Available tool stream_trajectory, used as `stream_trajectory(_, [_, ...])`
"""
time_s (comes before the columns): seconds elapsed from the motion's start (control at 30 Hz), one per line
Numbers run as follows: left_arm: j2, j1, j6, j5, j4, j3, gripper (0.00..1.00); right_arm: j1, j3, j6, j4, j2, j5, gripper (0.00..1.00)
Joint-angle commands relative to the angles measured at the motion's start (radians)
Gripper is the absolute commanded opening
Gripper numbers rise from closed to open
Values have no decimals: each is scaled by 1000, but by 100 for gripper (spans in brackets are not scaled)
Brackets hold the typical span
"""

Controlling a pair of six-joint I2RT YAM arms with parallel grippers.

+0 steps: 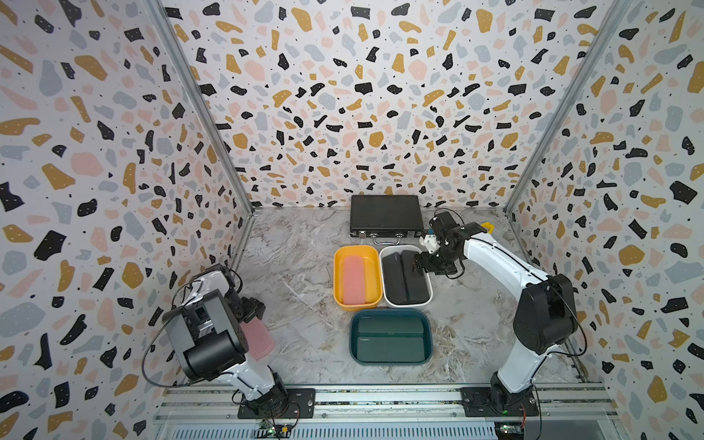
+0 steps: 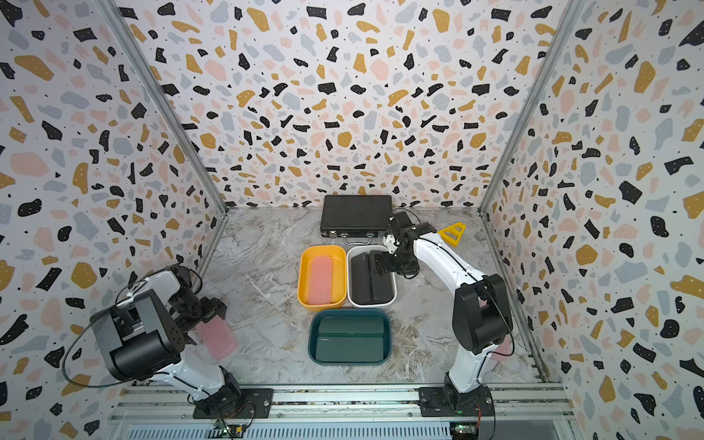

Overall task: Place the pencil cases by color into the storage box
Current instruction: Pick up the pencil case from the center of the board.

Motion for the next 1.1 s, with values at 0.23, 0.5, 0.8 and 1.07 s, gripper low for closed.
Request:
stream_trajectory(0.23, [64, 6, 31, 40, 23, 18, 100, 6, 8, 17, -15, -24, 15, 95])
stream_trajectory(0.5, [102, 8, 37, 56, 30, 18, 100, 7, 8, 24, -8, -21, 11, 96])
stream_trajectory(0.8, [161, 7, 56, 137, 45, 15, 100, 7, -1, 28, -3, -27, 4, 96])
stream_trajectory(1.07, [171, 8, 59, 140, 43, 14, 96, 7, -11, 31, 5, -35, -4, 96])
